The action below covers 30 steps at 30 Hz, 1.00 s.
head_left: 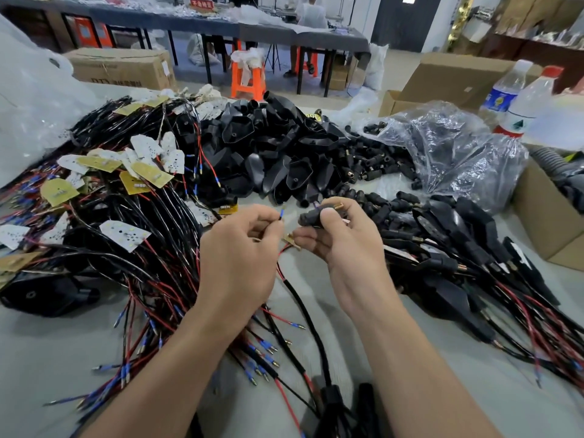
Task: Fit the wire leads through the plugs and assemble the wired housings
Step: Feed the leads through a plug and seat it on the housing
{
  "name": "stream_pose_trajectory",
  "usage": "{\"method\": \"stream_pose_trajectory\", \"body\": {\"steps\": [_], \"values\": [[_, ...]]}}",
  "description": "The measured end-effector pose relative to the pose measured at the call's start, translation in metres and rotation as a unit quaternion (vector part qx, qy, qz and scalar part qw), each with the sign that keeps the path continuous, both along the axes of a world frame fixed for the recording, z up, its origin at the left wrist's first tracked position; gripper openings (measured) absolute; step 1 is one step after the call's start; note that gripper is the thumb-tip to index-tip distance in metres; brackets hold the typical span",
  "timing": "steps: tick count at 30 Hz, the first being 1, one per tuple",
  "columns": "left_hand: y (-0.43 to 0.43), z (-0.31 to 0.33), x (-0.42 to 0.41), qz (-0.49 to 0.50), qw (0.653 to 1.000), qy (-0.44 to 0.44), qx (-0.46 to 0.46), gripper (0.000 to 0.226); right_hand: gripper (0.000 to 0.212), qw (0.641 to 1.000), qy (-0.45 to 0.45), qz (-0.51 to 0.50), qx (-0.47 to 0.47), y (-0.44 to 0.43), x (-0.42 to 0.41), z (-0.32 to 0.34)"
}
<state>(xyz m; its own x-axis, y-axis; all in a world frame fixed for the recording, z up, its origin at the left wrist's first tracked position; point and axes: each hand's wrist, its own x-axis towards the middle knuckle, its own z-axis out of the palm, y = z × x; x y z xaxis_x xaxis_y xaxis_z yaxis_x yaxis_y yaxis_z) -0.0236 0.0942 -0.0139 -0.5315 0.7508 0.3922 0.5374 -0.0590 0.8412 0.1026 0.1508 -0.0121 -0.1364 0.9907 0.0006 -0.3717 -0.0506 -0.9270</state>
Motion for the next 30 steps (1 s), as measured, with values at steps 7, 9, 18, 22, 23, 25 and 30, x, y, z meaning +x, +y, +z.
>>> {"method": "stream_pose_trajectory", "body": {"steps": [7,9,18,22,23,25,30], "values": [[0.003,-0.003,-0.001,-0.120,0.986,-0.106,-0.041,0.038,0.021,0.997,0.068,0.029,-0.010,-0.003,0.009,0.014],[0.003,-0.002,-0.002,-0.121,0.988,-0.087,-0.033,0.037,0.021,0.998,0.061,0.028,-0.003,-0.002,0.011,0.015],[-0.002,0.000,0.002,-0.052,0.996,-0.062,-0.035,0.021,0.026,0.995,-0.060,0.063,0.051,-0.004,0.028,0.015],[-0.004,0.002,0.001,-0.034,0.998,-0.046,-0.039,0.016,0.026,0.989,-0.108,0.062,0.073,-0.008,0.028,0.014],[-0.005,0.002,0.002,-0.029,0.998,-0.046,-0.036,0.016,0.026,0.990,-0.109,0.060,0.071,-0.009,0.028,0.014],[-0.006,0.002,0.002,-0.018,0.998,-0.048,-0.023,0.018,0.025,0.990,-0.109,0.053,0.065,-0.009,0.028,0.014],[-0.008,0.005,0.005,-0.034,0.999,-0.025,-0.008,0.023,0.021,0.996,-0.057,0.062,0.030,-0.015,0.021,0.011]]}}
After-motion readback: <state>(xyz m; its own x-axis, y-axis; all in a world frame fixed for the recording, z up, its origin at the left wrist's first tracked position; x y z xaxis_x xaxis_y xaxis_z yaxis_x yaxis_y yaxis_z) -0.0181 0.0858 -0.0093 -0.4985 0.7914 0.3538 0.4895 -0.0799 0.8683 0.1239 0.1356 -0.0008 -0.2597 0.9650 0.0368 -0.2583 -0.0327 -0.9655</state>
